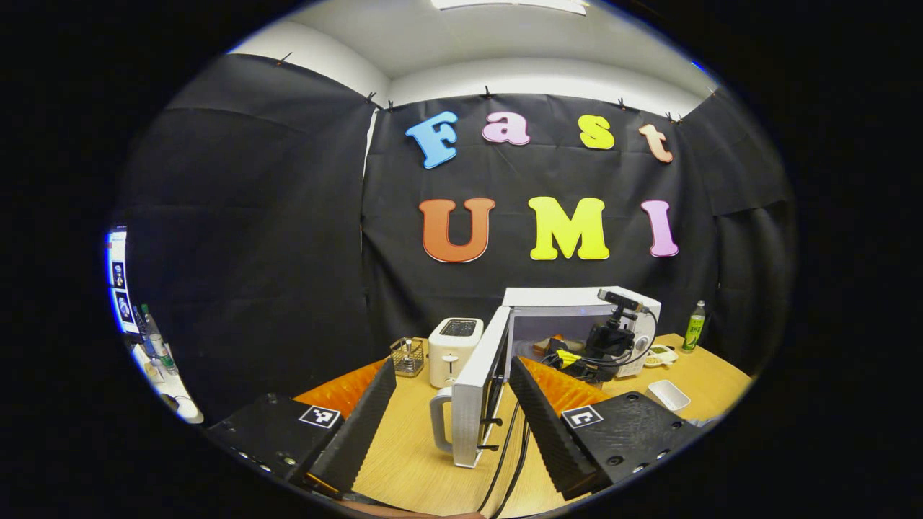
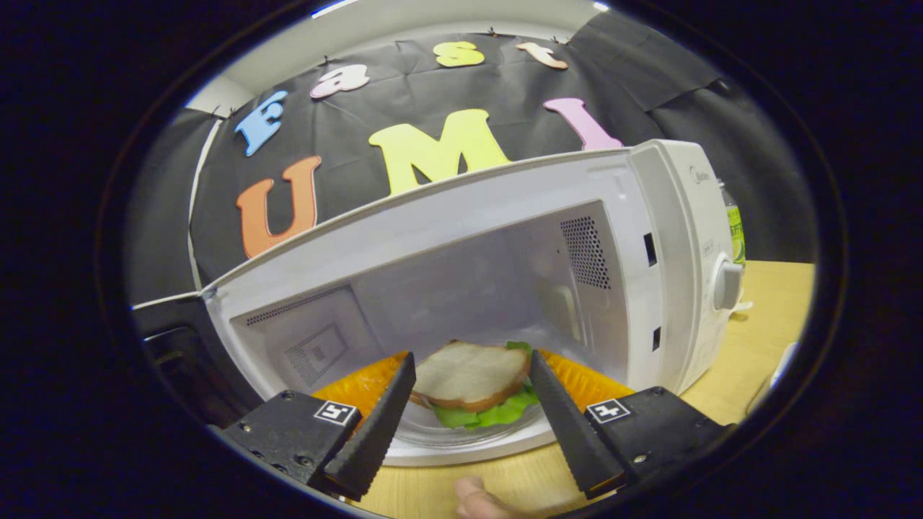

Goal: Open the microwave oven with the left hand, put the food in, and close the microwave oven.

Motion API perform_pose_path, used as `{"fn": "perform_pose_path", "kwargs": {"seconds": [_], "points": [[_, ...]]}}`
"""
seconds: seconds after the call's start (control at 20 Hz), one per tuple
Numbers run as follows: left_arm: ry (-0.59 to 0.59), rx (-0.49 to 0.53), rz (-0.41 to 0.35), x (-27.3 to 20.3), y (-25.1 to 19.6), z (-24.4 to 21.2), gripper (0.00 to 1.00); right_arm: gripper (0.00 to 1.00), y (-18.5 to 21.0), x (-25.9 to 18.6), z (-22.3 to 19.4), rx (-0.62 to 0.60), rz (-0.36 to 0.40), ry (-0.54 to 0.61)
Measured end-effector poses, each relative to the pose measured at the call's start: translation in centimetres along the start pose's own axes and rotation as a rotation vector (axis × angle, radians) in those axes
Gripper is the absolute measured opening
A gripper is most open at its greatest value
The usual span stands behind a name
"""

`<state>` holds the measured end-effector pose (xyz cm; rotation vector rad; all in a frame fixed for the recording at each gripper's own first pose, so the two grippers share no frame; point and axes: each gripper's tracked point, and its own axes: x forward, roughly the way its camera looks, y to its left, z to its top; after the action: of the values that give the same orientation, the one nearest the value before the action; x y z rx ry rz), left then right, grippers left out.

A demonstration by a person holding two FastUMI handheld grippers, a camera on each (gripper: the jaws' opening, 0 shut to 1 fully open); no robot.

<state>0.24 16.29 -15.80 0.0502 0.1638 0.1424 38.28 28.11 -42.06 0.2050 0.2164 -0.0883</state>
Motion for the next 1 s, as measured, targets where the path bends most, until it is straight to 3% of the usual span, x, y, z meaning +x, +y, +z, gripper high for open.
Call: {"fn": "perform_pose_path", "kwargs": {"seconds": [0.05,0.1,0.2,0.25,0.3,0.4,0.45,0.5,0.6,0.65,0.7,0.75,0.8,0.85,0.9,0.95,1.0], "points": [[-0.007,-0.001,-0.010,-0.4,0.0,0.2,0.95,1.00,0.2,-0.8,0.4,-0.006,0.017,0.006],[-0.014,-0.003,-0.015,-0.9,0.2,0.6,0.95,0.92,0.4,-1.7,1.0,-0.018,0.035,0.004],[-0.020,-0.002,-0.007,-1.4,1.1,0.6,0.95,0.92,0.2,-4.2,2.3,-0.039,0.059,0.002],[-0.018,-0.001,-0.002,-1.7,1.5,0.7,0.95,1.00,0.0,-5.3,2.8,-0.044,0.066,0.004],[-0.020,0.001,0.002,-2.0,1.9,0.7,0.95,0.92,-0.1,-6.6,3.5,-0.040,0.085,0.002],[-0.024,0.008,-0.007,-2.4,2.3,0.6,0.95,0.91,-0.6,-9.7,4.8,-0.043,0.110,0.020],[-0.020,0.017,-0.016,-2.4,2.5,0.2,0.84,0.92,-0.9,-11.0,5.2,-0.050,0.120,0.031],[-0.021,0.026,-0.016,-2.2,3.1,0.1,0.95,0.92,-1.3,-12.5,5.9,-0.069,0.126,0.040],[0.003,0.028,-0.006,-1.6,4.3,-1.0,0.94,0.91,-2.4,-15.7,7.7,-0.129,0.135,0.045],[0.012,0.030,-0.001,-1.3,4.9,-1.6,0.77,0.92,-2.8,-17.0,8.3,-0.152,0.145,0.043],[0.021,0.034,0.000,-1.0,5.1,-2.1,0.83,1.00,-3.6,-18.4,9.2,-0.173,0.144,0.040],[0.027,0.040,0.012,-0.6,5.9,-2.6,0.63,0.91,-4.0,-19.5,10.0,-0.182,0.154,0.033],[0.029,0.041,0.026,-0.2,6.7,-2.8,0.72,0.92,-4.3,-20.8,10.9,-0.191,0.169,0.031],[0.024,0.033,0.033,0.3,7.2,-2.9,0.71,1.00,-5.0,-21.9,11.6,-0.199,0.175,0.030],[0.025,0.014,0.049,0.5,8.0,-3.1,0.71,0.92,-5.7,-22.9,12.3,-0.205,0.175,0.026],[0.026,-0.011,0.066,1.2,8.8,-3.4,0.41,0.91,-6.2,-24.0,13.1,-0.212,0.181,0.022],[0.030,-0.034,0.075,1.8,9.5,-3.8,0.32,0.91,-6.5,-25.1,14.1,-0.215,0.189,0.010]]}}
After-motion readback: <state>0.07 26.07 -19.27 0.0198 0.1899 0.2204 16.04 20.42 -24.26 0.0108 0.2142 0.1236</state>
